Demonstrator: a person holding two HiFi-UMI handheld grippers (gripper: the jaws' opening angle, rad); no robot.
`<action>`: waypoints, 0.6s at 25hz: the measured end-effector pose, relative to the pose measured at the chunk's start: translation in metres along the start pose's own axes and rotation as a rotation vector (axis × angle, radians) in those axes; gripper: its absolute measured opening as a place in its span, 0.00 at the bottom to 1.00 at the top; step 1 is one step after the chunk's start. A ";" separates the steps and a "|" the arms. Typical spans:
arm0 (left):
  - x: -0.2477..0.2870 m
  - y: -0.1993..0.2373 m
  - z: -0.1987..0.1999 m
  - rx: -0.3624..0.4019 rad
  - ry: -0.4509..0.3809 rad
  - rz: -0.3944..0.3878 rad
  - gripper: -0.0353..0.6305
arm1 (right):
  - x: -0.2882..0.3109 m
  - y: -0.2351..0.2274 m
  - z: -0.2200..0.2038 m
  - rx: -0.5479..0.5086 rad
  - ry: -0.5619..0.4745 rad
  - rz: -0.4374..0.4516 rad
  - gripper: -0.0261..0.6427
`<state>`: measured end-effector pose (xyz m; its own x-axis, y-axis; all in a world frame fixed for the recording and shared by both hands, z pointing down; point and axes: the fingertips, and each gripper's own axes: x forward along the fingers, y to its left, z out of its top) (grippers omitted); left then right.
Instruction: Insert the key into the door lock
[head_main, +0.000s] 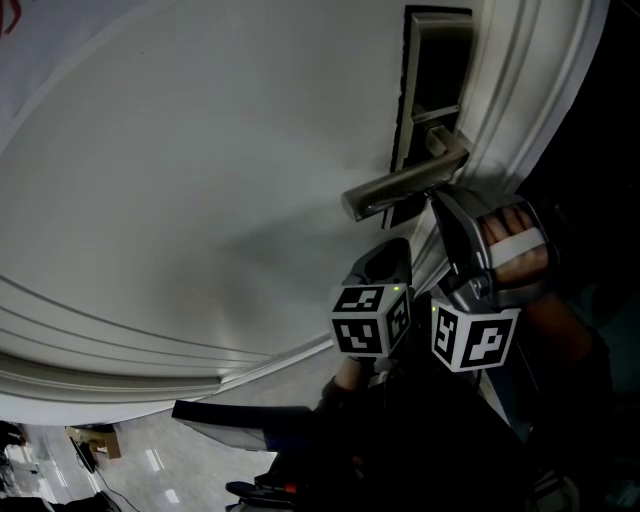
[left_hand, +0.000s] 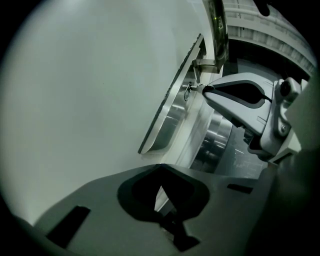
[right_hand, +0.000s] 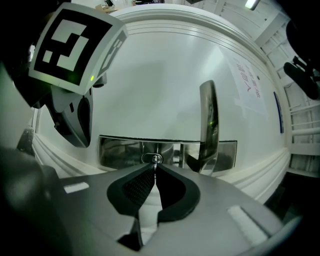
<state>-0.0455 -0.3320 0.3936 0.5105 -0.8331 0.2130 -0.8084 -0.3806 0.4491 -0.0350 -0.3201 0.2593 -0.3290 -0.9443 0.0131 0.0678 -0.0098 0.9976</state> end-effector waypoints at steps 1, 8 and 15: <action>0.000 0.000 0.000 0.001 0.001 -0.001 0.05 | 0.000 0.000 0.000 0.000 0.001 0.000 0.06; 0.000 -0.002 0.000 0.003 0.005 -0.008 0.05 | 0.000 0.000 0.000 -0.001 0.004 0.003 0.06; 0.000 -0.003 0.001 0.009 0.005 -0.014 0.05 | 0.000 0.000 0.000 -0.001 0.003 0.002 0.06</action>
<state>-0.0428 -0.3312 0.3914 0.5231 -0.8256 0.2117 -0.8040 -0.3956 0.4439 -0.0352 -0.3199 0.2592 -0.3256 -0.9454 0.0149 0.0695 -0.0082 0.9975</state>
